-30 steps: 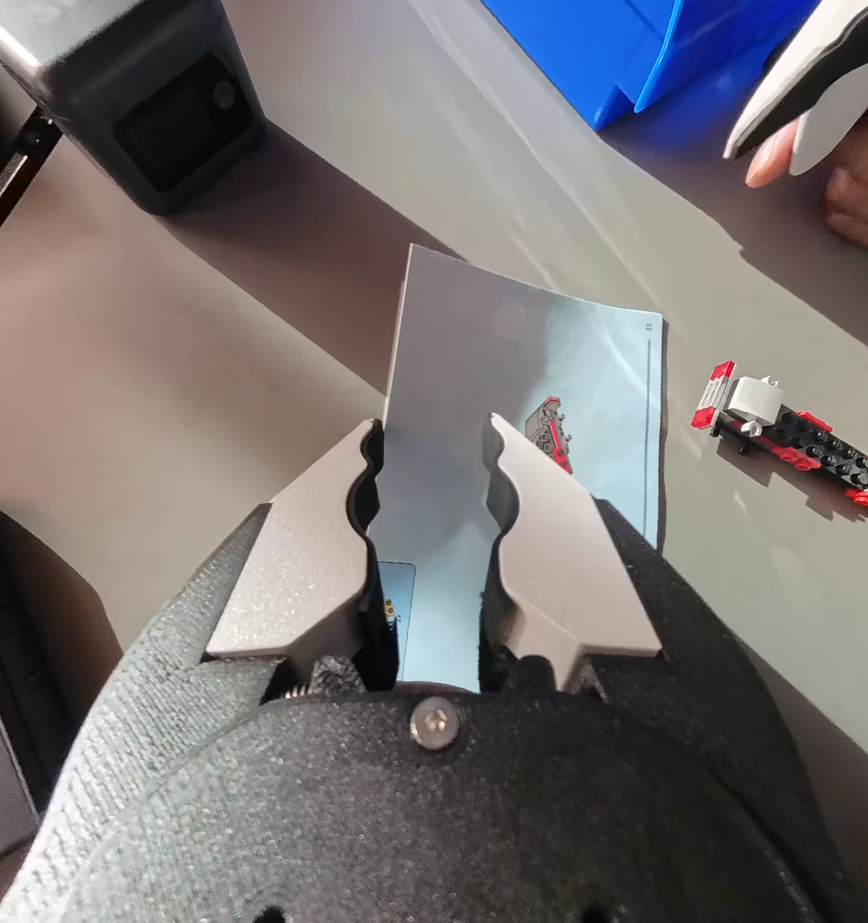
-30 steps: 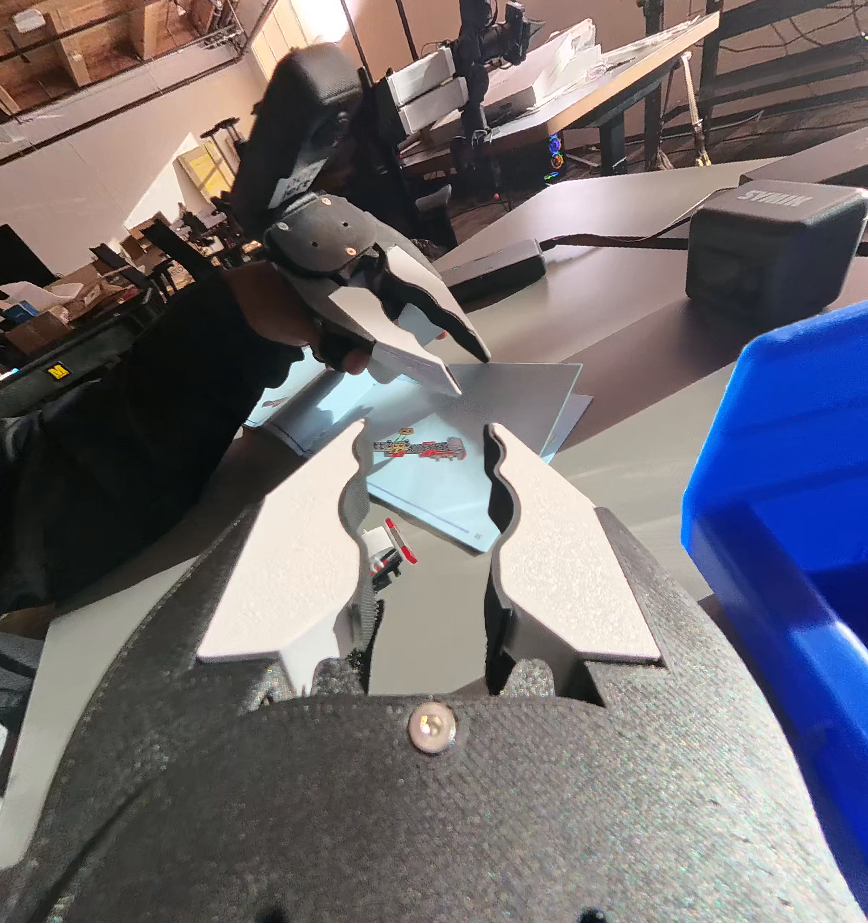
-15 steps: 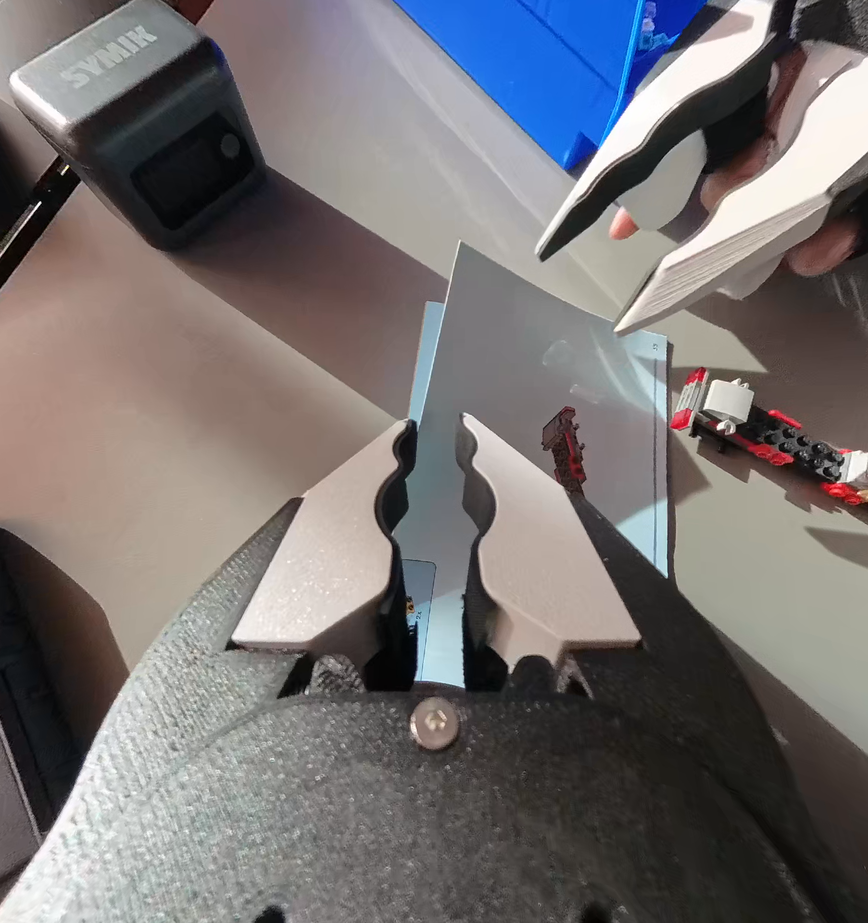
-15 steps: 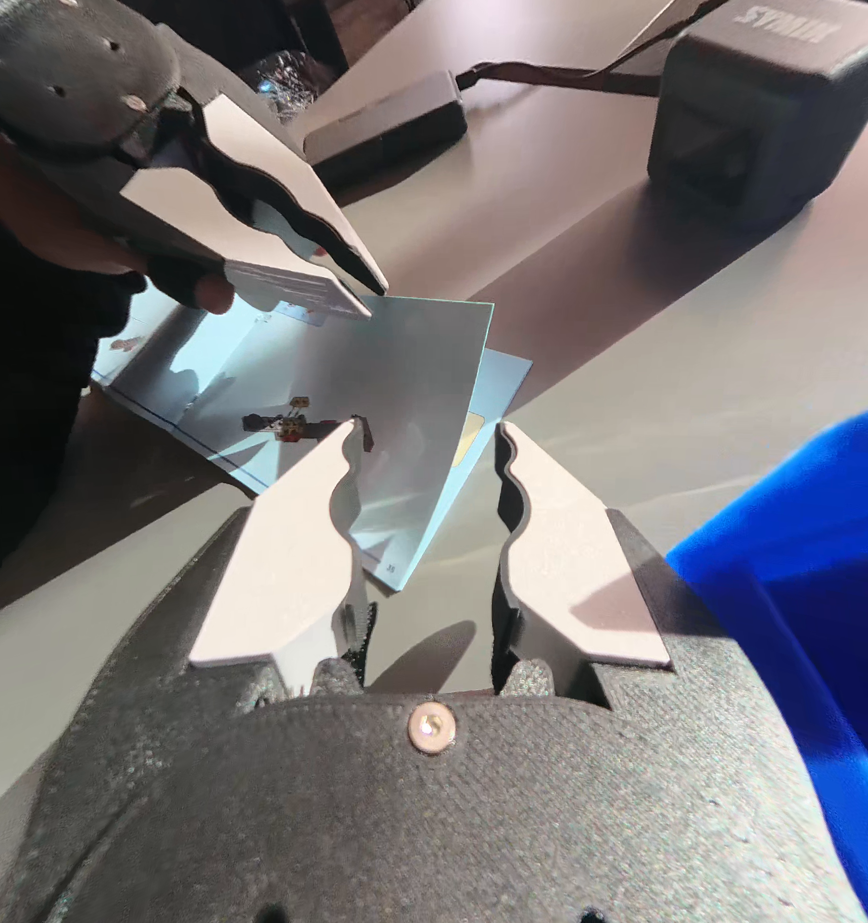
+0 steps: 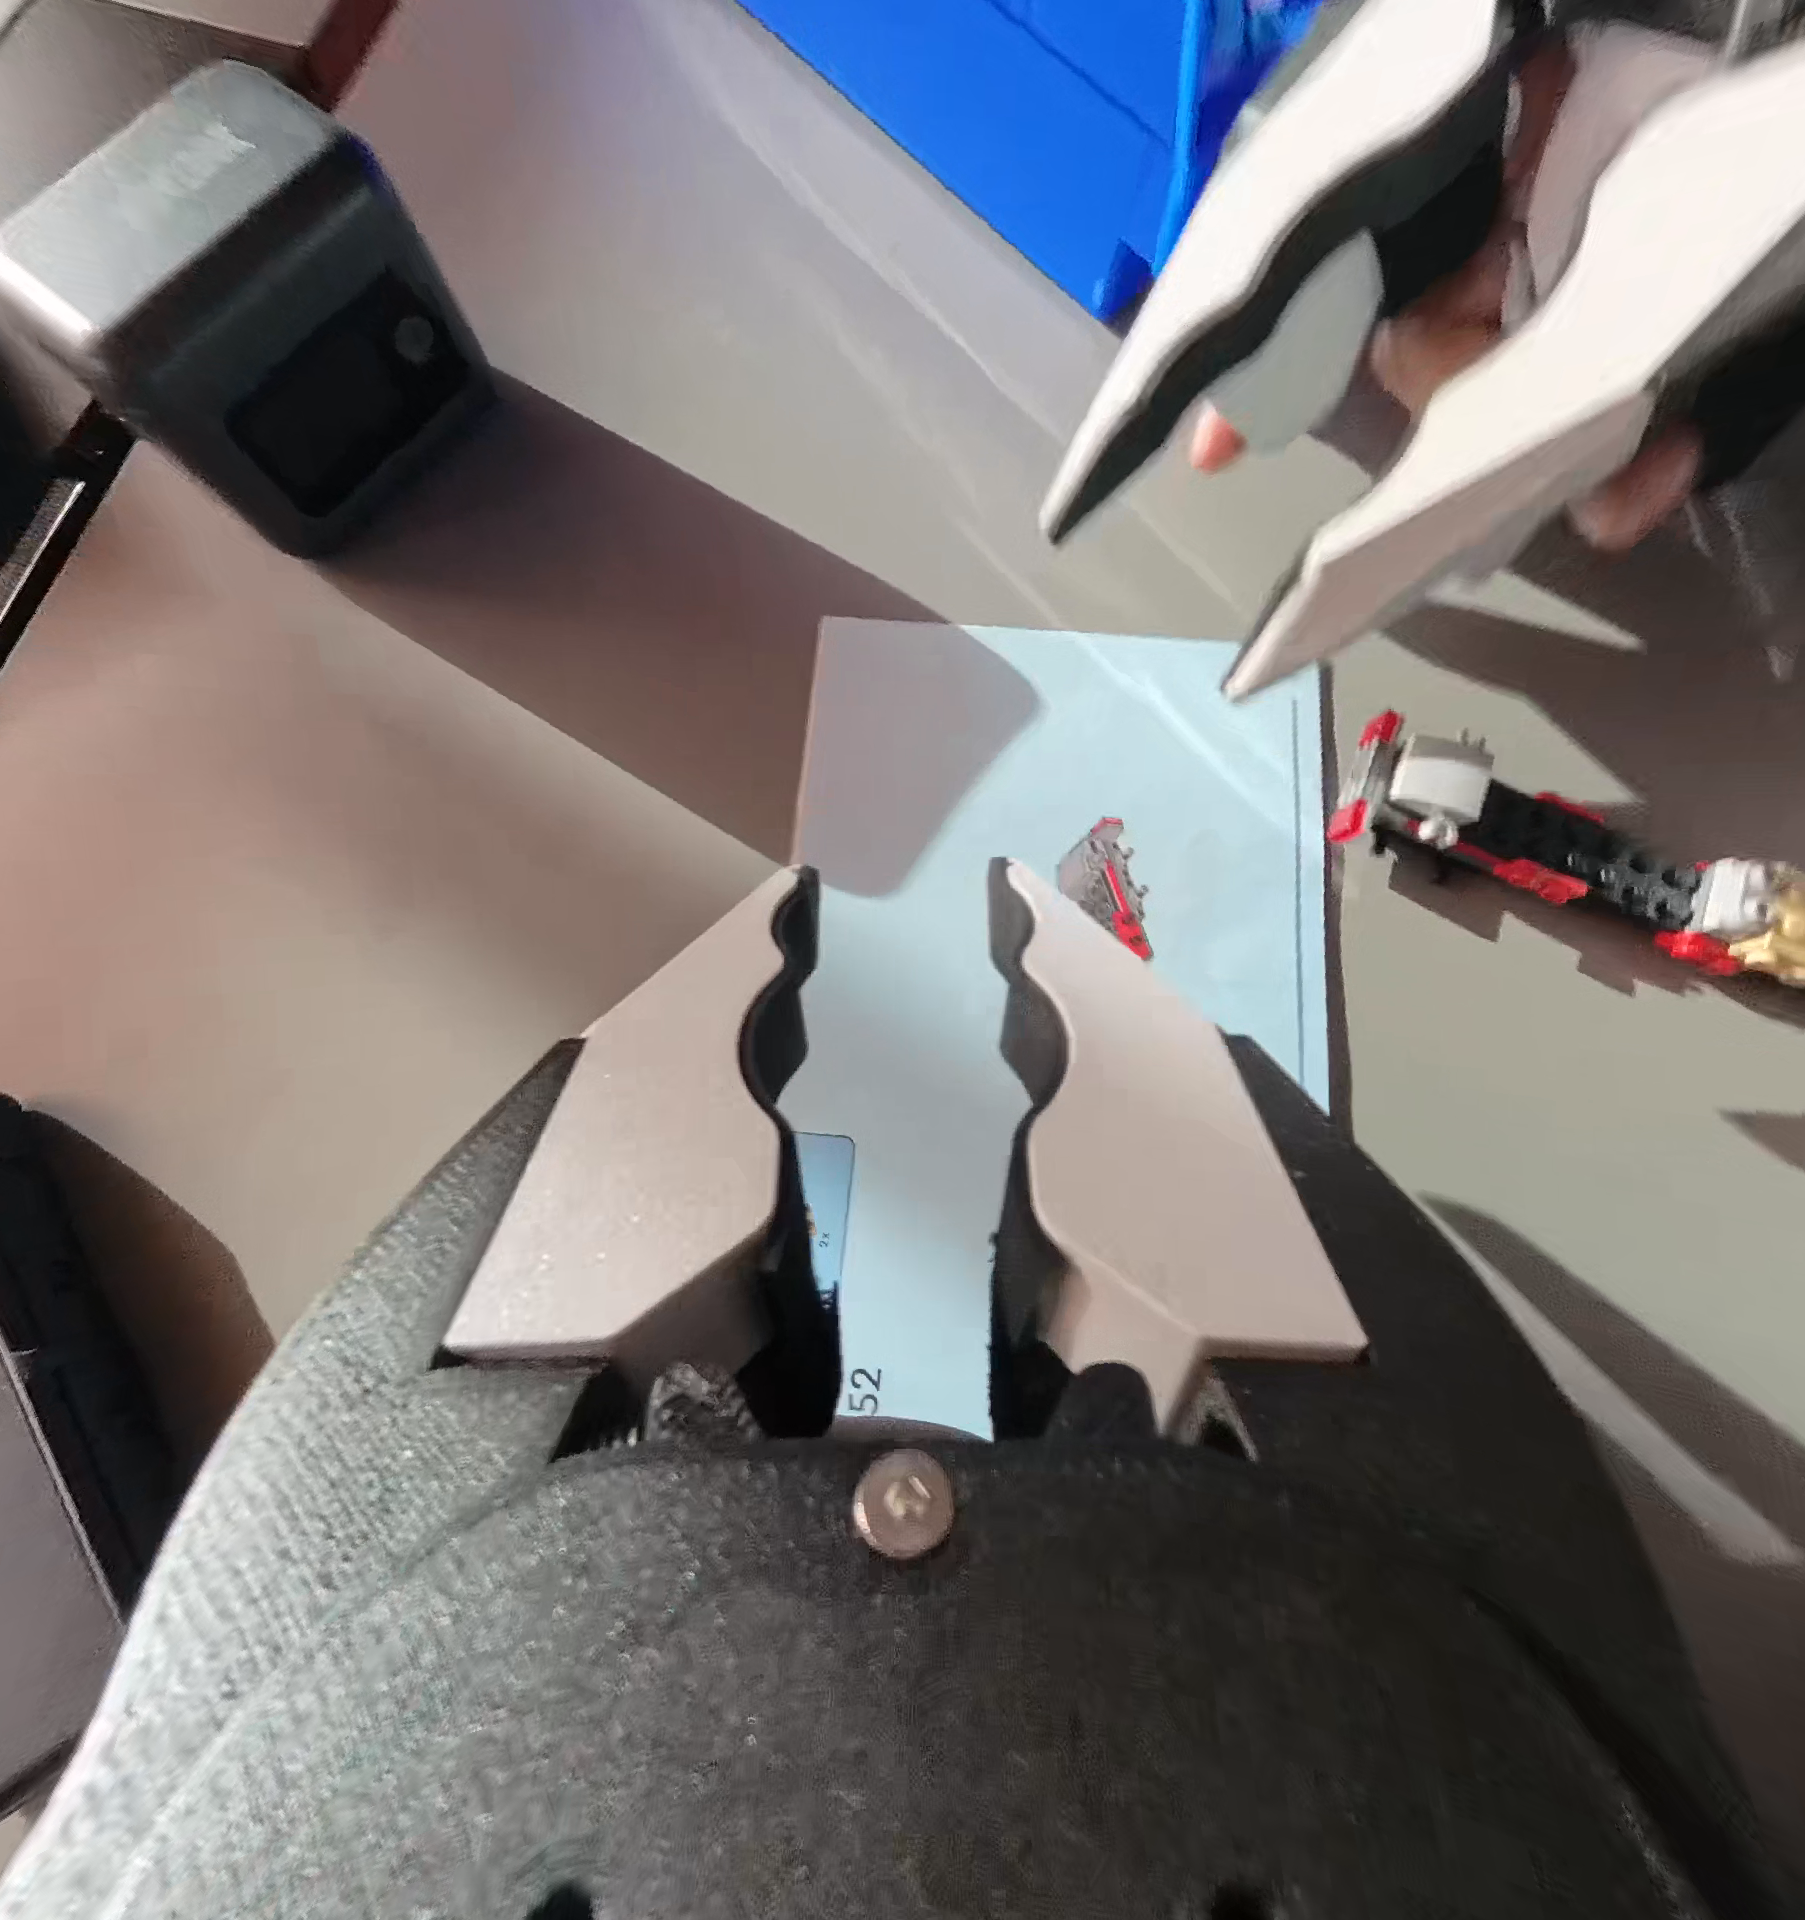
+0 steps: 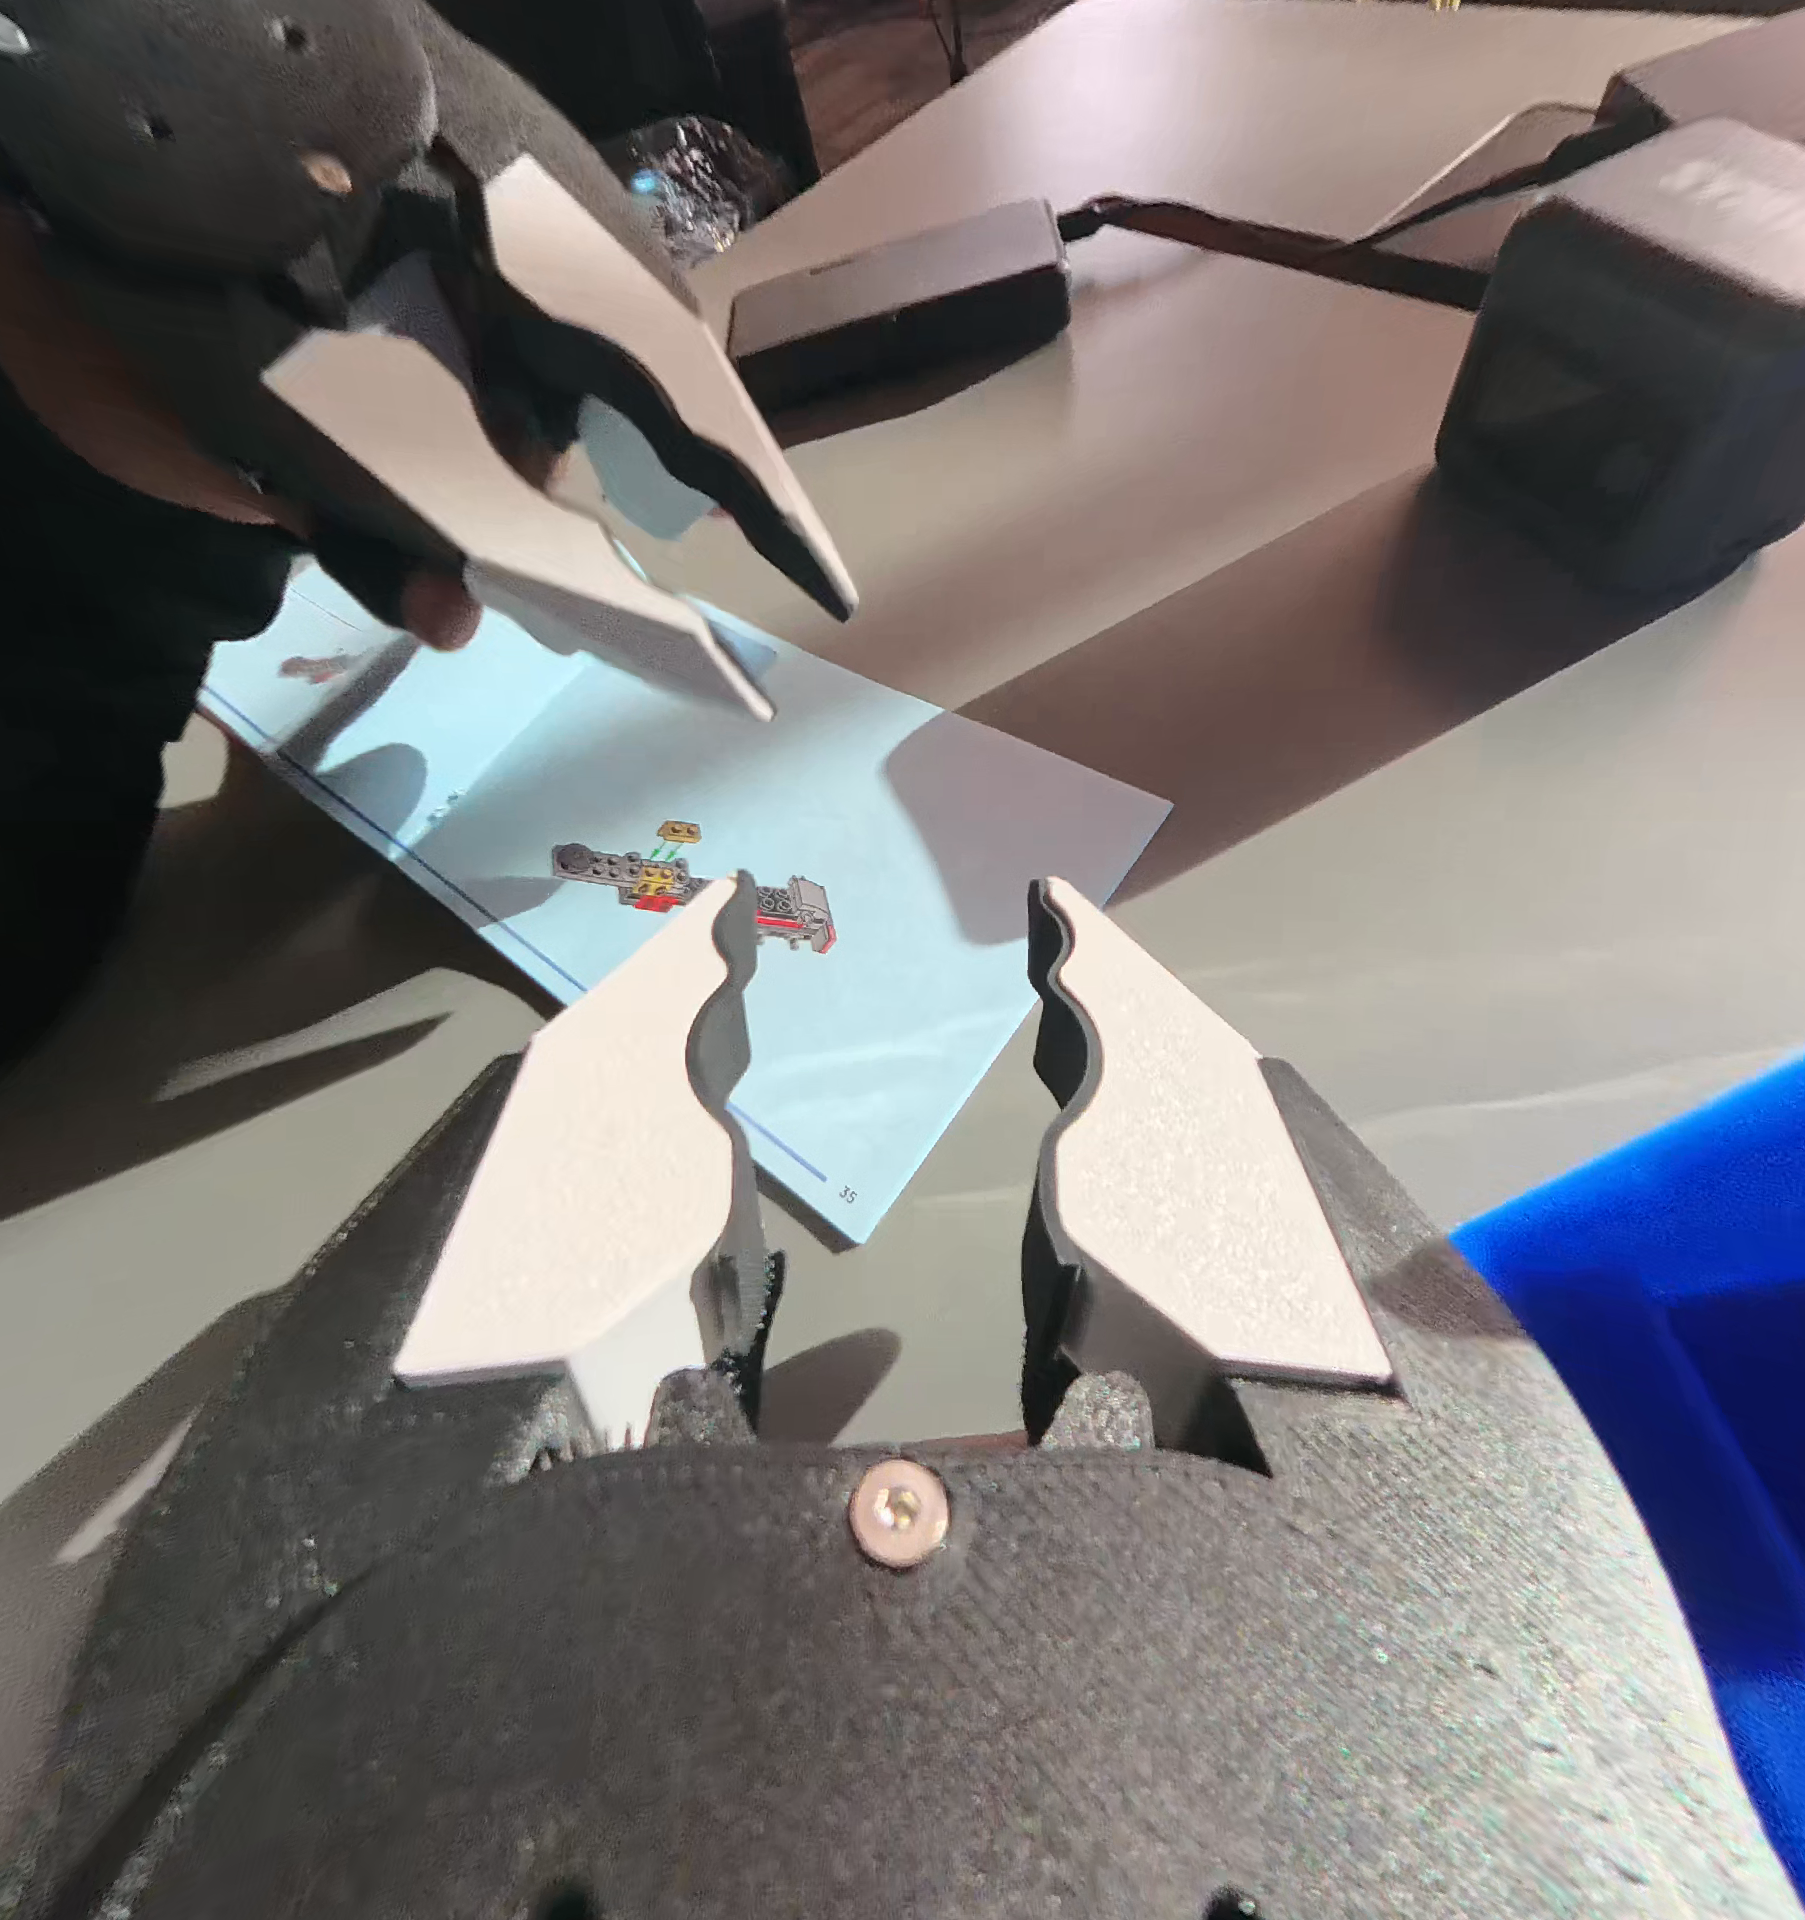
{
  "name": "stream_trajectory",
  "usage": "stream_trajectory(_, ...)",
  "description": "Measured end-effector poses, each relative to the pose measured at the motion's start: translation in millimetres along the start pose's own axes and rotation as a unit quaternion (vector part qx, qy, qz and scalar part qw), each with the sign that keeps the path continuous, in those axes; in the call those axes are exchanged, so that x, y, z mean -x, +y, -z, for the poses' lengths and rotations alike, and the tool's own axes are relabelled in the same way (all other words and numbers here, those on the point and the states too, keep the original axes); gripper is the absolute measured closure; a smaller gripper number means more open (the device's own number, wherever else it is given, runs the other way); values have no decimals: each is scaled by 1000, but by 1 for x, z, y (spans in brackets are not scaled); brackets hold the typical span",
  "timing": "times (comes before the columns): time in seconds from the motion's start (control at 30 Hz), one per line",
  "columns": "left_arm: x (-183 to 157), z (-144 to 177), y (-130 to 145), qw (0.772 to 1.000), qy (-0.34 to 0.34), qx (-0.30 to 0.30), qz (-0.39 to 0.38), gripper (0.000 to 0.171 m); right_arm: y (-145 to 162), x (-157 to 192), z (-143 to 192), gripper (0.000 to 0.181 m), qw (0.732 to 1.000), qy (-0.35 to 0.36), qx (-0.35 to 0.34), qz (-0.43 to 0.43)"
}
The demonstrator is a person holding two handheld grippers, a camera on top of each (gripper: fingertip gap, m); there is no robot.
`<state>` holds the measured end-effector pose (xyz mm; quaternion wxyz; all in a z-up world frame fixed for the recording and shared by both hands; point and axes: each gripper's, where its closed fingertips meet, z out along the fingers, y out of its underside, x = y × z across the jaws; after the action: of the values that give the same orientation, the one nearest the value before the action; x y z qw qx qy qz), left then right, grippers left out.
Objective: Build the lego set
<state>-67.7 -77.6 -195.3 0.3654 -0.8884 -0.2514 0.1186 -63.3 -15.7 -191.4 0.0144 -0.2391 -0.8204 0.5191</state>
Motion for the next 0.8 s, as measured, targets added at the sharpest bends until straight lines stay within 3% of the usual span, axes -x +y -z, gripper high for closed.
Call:
stream_trajectory(0.13, -23, -2, 16, 996, -16, 60, -71, 115, -5, -5, 14, 128, 999, -2, -34, -1)
stream_trajectory(0.3, -58, -5, 22, 992, 6, 60, -114, 101, -6, -4, 20, 129, 999, -14, -49, -8)
stream_trajectory(0.4, -63, -10, 28, 989, 11, 75, -126, 96, -5, -2, 20, 129, 999, -15, -47, -3)
stream_trajectory(0.8, -52, -12, 34, 991, -6, 81, -110, 105, -5, 0, 20, 132, 999, -16, -49, 4)
